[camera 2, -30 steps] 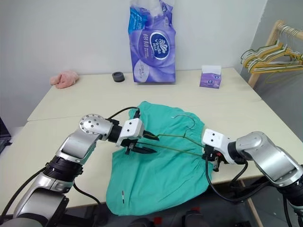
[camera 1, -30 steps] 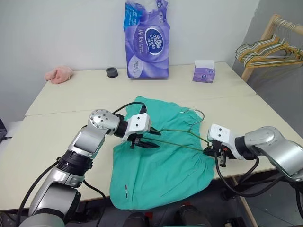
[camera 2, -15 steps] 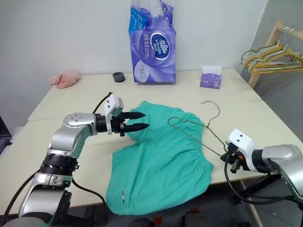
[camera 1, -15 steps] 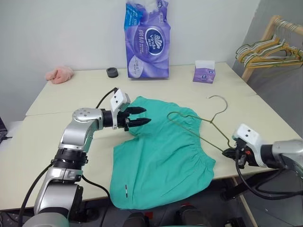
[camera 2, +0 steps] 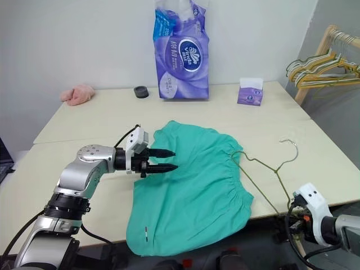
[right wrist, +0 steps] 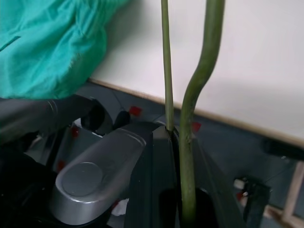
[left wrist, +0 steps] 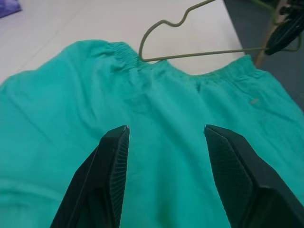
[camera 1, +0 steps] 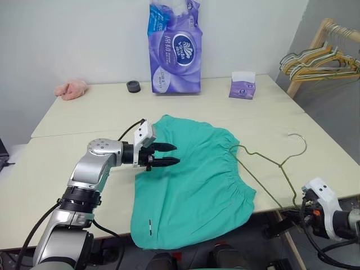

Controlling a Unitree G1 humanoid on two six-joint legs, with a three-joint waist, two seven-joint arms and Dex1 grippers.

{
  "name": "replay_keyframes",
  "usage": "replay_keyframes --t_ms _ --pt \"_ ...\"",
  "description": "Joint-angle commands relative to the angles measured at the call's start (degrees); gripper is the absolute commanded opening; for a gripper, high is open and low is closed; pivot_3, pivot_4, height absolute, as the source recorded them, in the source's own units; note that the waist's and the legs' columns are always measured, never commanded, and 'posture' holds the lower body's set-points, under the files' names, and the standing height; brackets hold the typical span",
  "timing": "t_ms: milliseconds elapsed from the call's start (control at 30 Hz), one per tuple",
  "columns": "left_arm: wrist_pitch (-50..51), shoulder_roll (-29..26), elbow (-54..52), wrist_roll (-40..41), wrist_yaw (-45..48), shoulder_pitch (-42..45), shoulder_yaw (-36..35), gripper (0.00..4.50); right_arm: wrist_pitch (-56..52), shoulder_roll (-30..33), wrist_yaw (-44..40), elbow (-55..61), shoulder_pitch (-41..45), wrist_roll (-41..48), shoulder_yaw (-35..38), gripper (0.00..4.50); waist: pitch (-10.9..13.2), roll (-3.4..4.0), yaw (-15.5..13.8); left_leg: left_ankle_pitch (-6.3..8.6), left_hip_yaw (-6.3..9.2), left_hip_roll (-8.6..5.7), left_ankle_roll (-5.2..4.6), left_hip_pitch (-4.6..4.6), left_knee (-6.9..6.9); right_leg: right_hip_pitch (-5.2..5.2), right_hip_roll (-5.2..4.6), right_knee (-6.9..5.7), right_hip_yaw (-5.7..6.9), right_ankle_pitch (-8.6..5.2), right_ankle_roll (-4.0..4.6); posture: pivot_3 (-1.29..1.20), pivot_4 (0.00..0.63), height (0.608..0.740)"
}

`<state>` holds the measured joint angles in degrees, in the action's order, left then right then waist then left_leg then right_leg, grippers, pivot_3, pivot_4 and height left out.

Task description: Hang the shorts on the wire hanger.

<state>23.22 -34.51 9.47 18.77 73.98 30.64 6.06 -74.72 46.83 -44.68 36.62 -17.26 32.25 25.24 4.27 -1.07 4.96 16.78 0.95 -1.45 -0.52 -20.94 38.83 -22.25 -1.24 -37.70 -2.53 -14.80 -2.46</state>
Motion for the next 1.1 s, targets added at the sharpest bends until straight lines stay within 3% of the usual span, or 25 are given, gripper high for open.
replay_keyframes --t_ms 33,867,1100 --pt "-0.91 -0.21 -0.8 0.49 -0.37 1.7 -0.75 2.65 -1.52 -2.01 2.47 -1.0 1.69 1.5 3.01 0.0 0.0 0.0 0.06 0.0 0.0 0.0 0.0 0.0 0.0 0.0 0.0 0.0 0.0 0.0 0.0 -0.19 0.048 0.74" --pt "-7.75 -1.29 7.54 -3.15 -5.39 6.08 -2.27 2.65 -2.58 1.7 5.28 -3.27 12.52 5.49 -7.52 0.0 0.01 -0.01 -0.04 0.01 -0.01 0.01 -0.01 -0.02 -0.01 -0.01 0.03 0.04 -0.02 -0.01 -0.01 -0.16 0.042 0.74" --pt "-8.13 -0.94 7.43 -3.59 -5.46 6.25 -1.98 2.65 2.05 3.99 6.89 -7.08 12.88 1.36 -13.08 0.0 0.01 -0.01 -0.04 0.01 -0.01 0.01 -0.01 -0.02 -0.02 -0.02 0.02 0.04 -0.03 -0.01 -0.01 -0.15 0.043 0.74"
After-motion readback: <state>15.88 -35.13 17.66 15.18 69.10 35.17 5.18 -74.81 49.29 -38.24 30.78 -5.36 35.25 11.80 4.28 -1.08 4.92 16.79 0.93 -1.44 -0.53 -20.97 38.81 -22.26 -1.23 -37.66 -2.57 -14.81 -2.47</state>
